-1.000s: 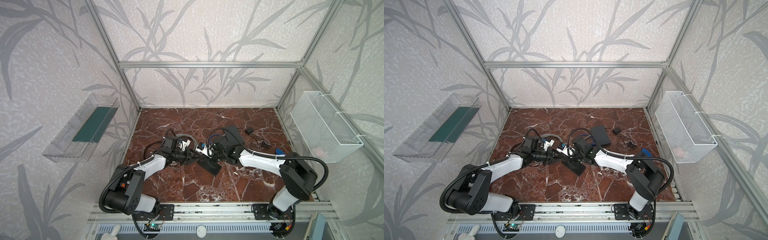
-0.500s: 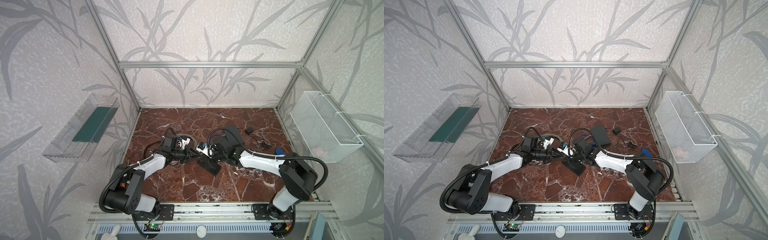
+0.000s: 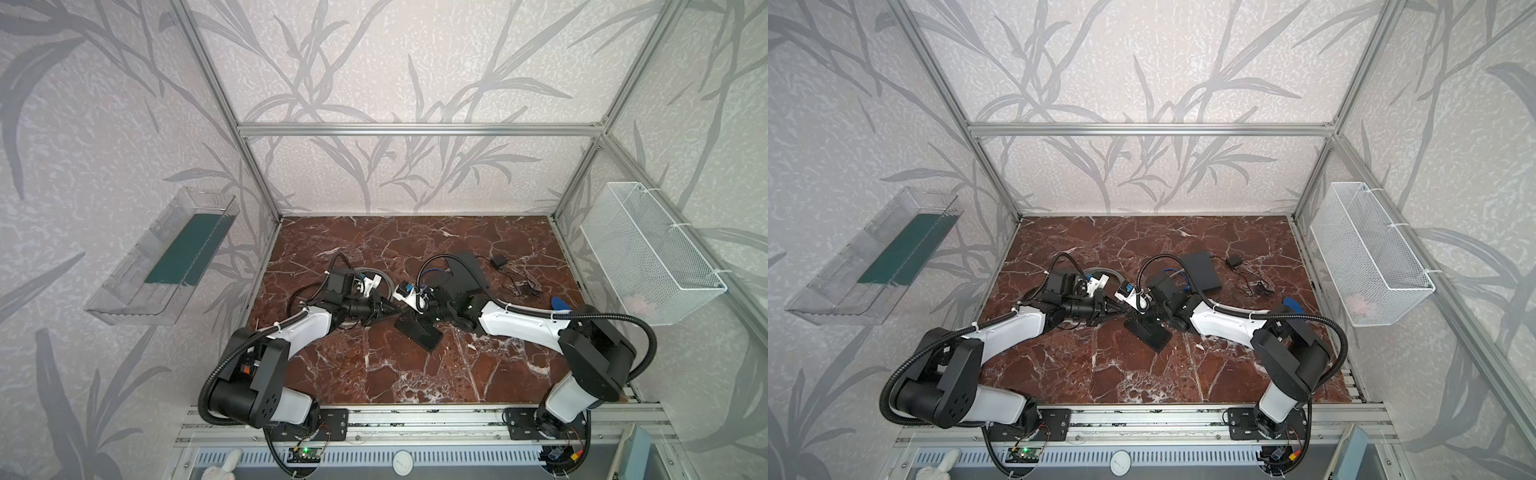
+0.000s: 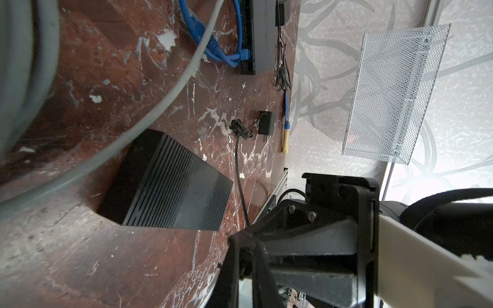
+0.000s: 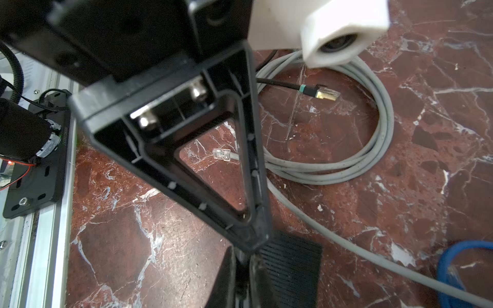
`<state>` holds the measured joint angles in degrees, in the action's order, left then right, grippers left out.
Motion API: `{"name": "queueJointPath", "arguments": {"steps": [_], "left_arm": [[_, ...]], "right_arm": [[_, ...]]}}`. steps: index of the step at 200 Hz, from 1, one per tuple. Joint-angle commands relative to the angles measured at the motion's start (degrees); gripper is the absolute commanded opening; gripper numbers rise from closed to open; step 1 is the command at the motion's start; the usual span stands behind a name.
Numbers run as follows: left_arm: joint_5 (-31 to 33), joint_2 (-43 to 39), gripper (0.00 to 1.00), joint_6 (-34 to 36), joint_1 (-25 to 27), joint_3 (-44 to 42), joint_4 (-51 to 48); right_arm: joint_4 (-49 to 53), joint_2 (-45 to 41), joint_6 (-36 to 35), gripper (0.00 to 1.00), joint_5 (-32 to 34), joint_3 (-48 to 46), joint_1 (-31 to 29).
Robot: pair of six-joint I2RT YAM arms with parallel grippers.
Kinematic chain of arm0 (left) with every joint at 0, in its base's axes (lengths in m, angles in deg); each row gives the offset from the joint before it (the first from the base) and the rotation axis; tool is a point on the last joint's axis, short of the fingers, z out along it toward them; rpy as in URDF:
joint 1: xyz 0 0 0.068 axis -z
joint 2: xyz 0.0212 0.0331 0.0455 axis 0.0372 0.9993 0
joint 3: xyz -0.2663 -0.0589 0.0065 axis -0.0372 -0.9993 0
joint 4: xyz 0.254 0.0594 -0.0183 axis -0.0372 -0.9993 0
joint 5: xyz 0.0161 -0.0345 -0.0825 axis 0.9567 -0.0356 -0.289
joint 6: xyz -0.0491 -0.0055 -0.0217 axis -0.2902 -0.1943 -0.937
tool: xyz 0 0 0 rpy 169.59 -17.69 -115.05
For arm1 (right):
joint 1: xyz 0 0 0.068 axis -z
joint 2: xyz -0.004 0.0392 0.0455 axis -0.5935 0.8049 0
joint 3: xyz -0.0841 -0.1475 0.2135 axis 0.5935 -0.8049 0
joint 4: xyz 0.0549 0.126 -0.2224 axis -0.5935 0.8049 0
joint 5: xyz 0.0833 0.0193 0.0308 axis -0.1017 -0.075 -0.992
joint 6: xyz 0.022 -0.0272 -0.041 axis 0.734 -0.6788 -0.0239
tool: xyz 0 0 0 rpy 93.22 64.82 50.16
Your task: Insert the plug into the switch port
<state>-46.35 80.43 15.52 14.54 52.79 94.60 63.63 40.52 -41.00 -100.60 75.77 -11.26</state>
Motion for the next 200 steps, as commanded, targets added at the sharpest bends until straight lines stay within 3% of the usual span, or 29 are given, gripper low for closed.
{"name": "queueJointPath", "arguments": {"steps": [1,36,53,84,122,200], "left_arm": [[-1.77,0.07,0.07,1.19,0.12,1.90,-0.27],[-1.23,0.17,0.06,3.07,0.12,2.55,-2.01],[-1.21,0.34,0.06,3.31,0.19,2.73,-2.08],[-0.47,0.60,0.06,6.12,0.55,4.05,-5.53],[-0.21,0.99,0.06,8.13,1.53,5.36,-7.80],[0.25,1.04,0.06,8.19,1.88,5.26,-7.54]], "right_arm": [[1.64,-2.06,-0.04,0.21,0.81,-0.46,0.15],[4.28,-5.39,-0.08,0.44,0.95,-2.83,0.62],[5.75,-6.64,0.35,0.48,0.58,-3.17,0.82],[7.83,-6.19,2.82,0.47,-3.79,-1.52,1.95],[8.24,-4.31,3.09,0.44,-4.20,0.39,1.96],[6.96,-1.52,3.47,0.26,-5.80,2.74,2.04]]}}
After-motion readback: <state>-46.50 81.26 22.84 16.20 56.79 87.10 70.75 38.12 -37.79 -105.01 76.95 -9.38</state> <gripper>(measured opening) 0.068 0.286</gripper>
